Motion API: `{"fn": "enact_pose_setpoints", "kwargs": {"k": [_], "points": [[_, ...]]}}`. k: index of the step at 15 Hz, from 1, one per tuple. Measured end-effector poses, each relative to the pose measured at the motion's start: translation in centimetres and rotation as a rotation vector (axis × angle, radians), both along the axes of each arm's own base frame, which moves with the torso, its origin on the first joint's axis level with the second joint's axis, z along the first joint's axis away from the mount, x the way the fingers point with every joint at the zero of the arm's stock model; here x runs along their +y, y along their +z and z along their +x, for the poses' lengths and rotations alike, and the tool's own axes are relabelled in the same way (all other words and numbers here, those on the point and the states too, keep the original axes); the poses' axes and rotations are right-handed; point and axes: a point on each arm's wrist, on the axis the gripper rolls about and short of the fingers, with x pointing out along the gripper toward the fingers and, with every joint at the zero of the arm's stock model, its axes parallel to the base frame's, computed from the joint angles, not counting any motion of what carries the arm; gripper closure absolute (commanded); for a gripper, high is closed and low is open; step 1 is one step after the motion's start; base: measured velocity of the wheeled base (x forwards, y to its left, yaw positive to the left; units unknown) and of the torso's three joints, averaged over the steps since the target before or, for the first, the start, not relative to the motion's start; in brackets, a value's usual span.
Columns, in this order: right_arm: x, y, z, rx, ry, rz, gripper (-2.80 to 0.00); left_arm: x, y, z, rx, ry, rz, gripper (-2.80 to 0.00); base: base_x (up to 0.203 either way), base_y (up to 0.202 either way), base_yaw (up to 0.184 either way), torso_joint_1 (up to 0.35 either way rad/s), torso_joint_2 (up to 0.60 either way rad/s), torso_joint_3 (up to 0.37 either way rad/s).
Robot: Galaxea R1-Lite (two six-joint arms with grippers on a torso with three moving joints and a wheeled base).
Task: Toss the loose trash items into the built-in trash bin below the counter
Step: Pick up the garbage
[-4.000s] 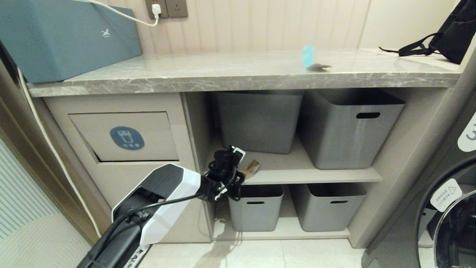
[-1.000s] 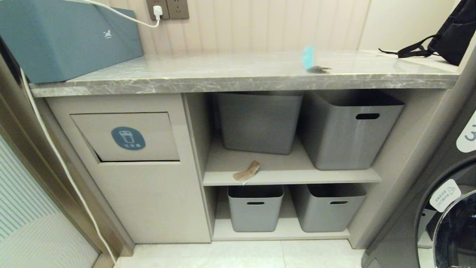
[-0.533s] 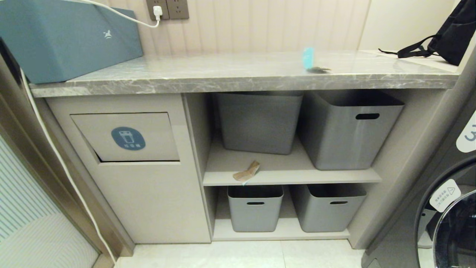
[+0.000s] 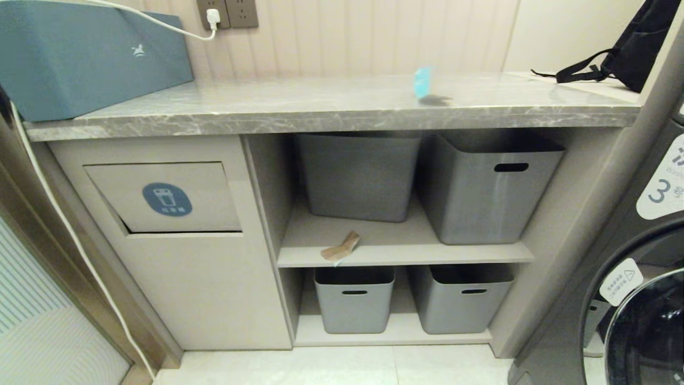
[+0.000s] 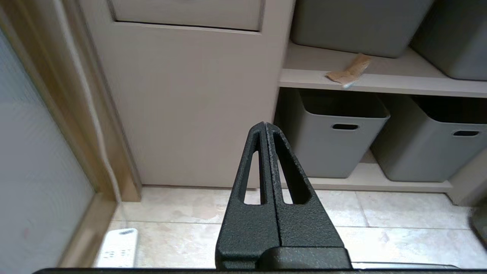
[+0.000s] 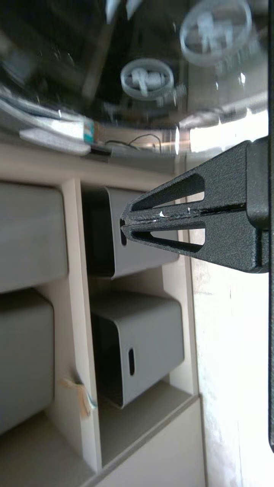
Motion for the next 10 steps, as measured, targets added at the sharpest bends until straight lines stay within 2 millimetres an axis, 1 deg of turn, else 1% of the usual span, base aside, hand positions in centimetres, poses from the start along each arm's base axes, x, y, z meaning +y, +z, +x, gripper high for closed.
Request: {"fn": "enact_pose_setpoints", "kwargs": {"k": [2, 3, 10], "points": [[0.00, 0.00, 0.00, 0.000, -0.001, 0.000, 0.00, 0.00, 0.00, 0.00, 0.000, 0.000, -0.006, 0.00, 0.000, -0.151, 0.001, 0.001, 0.00, 0.002], [0.00, -0.01, 0.00, 0.001, -0.001, 0.000, 0.00, 0.00, 0.00, 0.00, -0.001, -0.001, -0.011, 0.00, 0.000, -0.065, 0.005, 0.002, 0.00, 0.001], [0.00, 0.00, 0.00, 0.000, -0.001, 0.000, 0.00, 0.00, 0.02, 0.00, -0.002, -0.001, -0.008, 0.00, 0.000, 0.000, 0.000, 0.000, 0.00, 0.000]]}}
